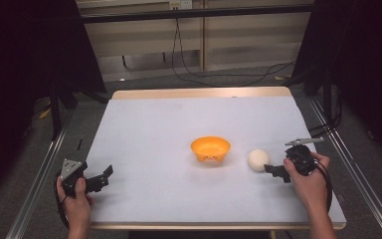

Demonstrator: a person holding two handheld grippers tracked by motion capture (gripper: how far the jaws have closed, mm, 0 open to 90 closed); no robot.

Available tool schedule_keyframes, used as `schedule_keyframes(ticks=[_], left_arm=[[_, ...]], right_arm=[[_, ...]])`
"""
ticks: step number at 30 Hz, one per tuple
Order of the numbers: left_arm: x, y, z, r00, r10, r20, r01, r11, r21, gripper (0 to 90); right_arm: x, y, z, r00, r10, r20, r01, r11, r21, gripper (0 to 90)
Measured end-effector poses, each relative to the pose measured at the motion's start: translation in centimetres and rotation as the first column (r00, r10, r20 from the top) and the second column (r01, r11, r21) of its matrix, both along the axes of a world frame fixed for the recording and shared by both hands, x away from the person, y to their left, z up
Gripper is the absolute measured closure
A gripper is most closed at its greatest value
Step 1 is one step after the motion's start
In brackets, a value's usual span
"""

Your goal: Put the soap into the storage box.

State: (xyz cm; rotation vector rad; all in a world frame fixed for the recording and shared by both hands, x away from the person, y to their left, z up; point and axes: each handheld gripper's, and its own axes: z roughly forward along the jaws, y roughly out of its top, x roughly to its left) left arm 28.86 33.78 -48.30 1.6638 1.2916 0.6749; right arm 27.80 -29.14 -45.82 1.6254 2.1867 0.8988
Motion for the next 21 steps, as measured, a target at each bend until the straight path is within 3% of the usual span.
schedule_keyframes(ticks=[11,21], left_arm=[[0.0,-0.1,0.0,1.0,-0.002,-0.004,0.002,1.0,-0.004,0.1],[0.1,-0.1,0.0,0.9999,-0.007,-0.01,0.007,0.9999,-0.012,0.2]], right_arm=[[1.1,2.3,-0.2,0.9994,0.034,0.001,-0.034,0.9989,0.032,4.6],[2.5,3.4,-0.3,0.9994,-0.023,-0.024,0.025,0.9981,0.056,13.8]])
